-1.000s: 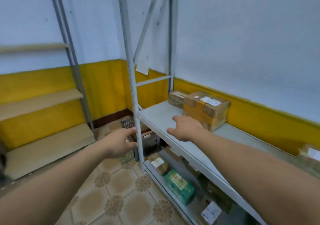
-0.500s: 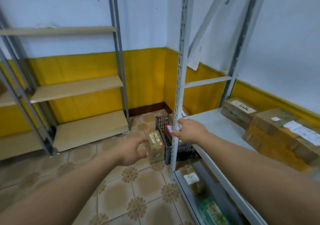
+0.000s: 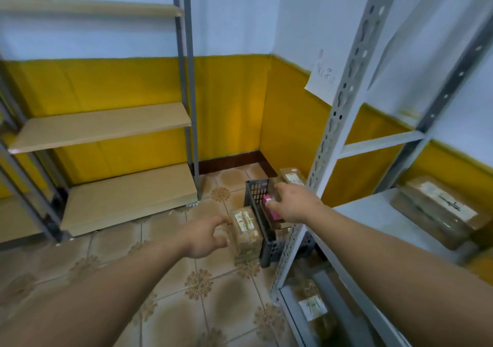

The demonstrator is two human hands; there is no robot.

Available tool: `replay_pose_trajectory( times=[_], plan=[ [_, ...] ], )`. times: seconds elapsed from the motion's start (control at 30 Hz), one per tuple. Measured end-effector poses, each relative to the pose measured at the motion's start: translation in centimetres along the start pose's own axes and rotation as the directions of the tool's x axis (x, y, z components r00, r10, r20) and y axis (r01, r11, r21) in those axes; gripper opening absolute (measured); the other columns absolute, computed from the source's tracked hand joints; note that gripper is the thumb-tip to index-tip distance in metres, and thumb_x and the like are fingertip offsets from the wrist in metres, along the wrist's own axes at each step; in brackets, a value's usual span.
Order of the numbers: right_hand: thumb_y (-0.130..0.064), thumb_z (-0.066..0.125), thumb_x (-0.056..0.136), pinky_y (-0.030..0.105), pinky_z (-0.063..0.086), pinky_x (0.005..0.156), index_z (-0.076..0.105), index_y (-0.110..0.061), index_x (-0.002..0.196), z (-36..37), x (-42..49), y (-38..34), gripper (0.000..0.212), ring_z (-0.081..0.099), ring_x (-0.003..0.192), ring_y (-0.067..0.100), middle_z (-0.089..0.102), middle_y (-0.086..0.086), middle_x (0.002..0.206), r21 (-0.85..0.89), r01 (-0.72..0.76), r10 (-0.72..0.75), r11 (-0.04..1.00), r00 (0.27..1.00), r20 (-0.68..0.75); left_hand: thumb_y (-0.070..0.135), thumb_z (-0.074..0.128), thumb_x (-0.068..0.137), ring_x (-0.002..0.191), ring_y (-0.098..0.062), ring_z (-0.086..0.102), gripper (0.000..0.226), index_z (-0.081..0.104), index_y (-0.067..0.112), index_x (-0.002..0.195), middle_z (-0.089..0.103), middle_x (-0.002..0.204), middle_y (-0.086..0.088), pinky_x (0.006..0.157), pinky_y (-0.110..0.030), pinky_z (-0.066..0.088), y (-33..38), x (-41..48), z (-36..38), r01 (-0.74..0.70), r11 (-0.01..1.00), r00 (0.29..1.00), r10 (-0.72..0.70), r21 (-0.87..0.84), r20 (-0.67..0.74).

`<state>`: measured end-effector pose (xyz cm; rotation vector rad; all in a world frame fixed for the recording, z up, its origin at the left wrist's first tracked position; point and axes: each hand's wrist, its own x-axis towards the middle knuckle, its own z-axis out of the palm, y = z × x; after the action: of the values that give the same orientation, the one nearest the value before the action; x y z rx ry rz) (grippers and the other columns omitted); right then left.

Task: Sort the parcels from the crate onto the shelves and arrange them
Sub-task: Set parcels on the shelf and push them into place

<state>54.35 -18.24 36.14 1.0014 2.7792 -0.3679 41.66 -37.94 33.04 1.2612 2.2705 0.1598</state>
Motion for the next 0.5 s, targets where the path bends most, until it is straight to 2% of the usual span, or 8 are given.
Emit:
replay_pose_trajectory(
  times=[0.23,0.37,0.5],
  plan=[
    [-0.053,0.048,0.098,0.041,0.043,0.106,0.032,-0.016,0.152,0.8,11.4,-4.1,0.068,0.047,0.131,0.031,0.047,0.011,0.148,0.103,-0.134,0.126,0.986,0.989,0.078,0.044,0.053,0.096,0.137,-0.020,0.038,0.066,0.024,0.026,0.152,0.032,0.156,-0.001,0.105,-0.028,0.034,-8.7,11.0,-5.3,-0.053,0.998,0.990,0.049,0.026,0.133],
    [-0.048,0.050,0.098,0.042,0.047,0.102,0.042,-0.018,0.145,1.4,15.9,-4.2,0.057,0.054,0.123,0.029,0.055,0.009,0.137,0.144,-0.220,0.205,0.965,0.972,0.112,0.046,0.053,0.096,0.140,-0.020,0.034,0.068,0.024,0.024,0.153,0.030,0.157,-0.001,0.110,-0.029,0.031,-11.3,17.4,-7.4,-0.082,0.995,0.979,0.070,0.058,0.190],
    [-0.045,0.054,0.096,0.044,0.052,0.096,0.049,-0.021,0.137,2.3,20.8,-2.3,0.047,0.061,0.107,0.023,0.063,0.004,0.119,0.173,-0.293,0.271,0.940,0.953,0.138,0.045,0.053,0.096,0.141,-0.020,0.031,0.067,0.024,0.024,0.153,0.027,0.158,0.000,0.111,-0.030,0.030,-12.0,23.5,-8.0,-0.121,0.986,0.966,0.091,0.113,0.241]
  ],
)
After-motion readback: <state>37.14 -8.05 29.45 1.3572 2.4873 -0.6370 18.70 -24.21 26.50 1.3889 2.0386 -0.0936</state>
